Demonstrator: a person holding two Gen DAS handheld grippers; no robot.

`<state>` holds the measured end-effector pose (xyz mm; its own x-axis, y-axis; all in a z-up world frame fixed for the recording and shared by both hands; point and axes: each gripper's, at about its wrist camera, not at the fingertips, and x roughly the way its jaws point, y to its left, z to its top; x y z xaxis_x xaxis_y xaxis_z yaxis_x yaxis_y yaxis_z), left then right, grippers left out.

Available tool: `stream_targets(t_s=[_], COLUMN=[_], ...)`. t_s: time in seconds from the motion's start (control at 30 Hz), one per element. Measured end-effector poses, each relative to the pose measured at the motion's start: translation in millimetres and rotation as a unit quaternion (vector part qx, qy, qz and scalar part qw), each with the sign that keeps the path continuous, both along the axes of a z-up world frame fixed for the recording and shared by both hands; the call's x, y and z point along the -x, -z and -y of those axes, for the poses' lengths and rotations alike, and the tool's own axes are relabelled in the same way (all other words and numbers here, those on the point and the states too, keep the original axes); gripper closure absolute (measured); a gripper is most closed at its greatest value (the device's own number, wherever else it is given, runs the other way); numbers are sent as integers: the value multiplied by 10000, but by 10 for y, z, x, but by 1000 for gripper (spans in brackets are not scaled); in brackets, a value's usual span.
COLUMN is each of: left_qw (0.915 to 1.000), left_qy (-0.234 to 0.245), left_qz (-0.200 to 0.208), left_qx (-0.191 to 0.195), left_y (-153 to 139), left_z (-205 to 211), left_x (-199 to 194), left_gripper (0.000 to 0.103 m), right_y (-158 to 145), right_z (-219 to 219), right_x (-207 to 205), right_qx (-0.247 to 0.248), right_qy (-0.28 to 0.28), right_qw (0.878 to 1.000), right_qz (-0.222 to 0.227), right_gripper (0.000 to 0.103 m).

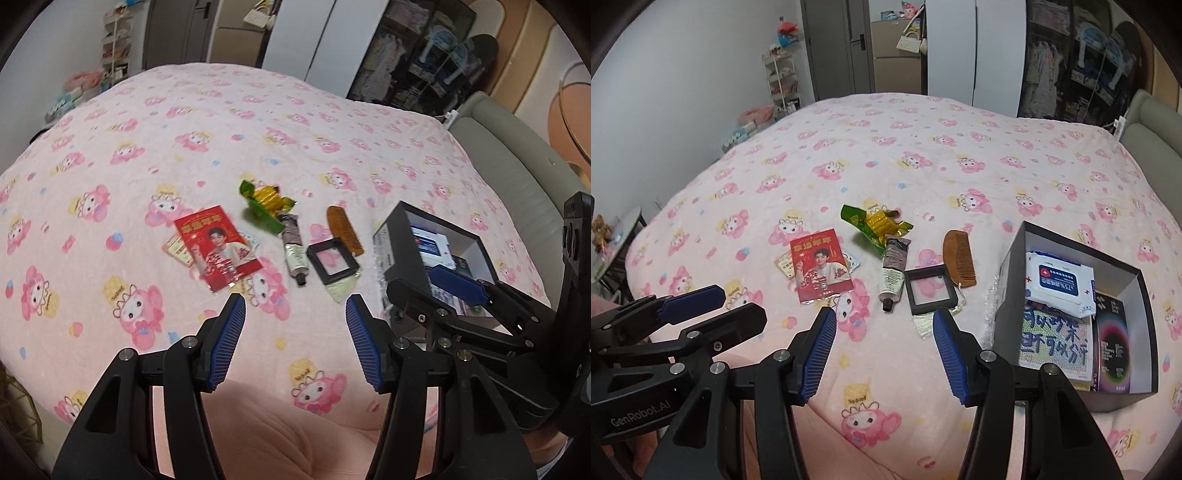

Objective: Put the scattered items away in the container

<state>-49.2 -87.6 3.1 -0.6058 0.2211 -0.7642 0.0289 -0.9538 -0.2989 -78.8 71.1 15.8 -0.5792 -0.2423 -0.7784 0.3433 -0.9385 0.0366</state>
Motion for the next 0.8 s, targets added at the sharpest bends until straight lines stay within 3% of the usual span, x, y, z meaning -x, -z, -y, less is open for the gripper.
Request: stream_targets(t_s=[0.27, 0.43, 0.7, 0.8], left_qw=[9984, 9934, 9717, 9645], left_qy=[-205, -571, -1604, -1825], left_qz=[329, 737, 1166, 1236], left_qx=[-409, -667, -1282, -1455], left_y=[372, 690, 1086, 1241], left_z=[315, 512, 808, 896], left_x=[236, 532, 1063, 1164], left_gripper=[45, 46, 46, 51], right_y=[285, 611, 939, 1082], right_z=[243, 288, 515, 579], right_x=[274, 554, 980, 1127], right_qx=[-41, 102, 235, 262], right_qy=[-140, -33, -52, 109], right_qw=[9995, 9973, 9955, 9954], right_qz=[285, 724, 920, 918], right_gripper=[52, 52, 52, 52])
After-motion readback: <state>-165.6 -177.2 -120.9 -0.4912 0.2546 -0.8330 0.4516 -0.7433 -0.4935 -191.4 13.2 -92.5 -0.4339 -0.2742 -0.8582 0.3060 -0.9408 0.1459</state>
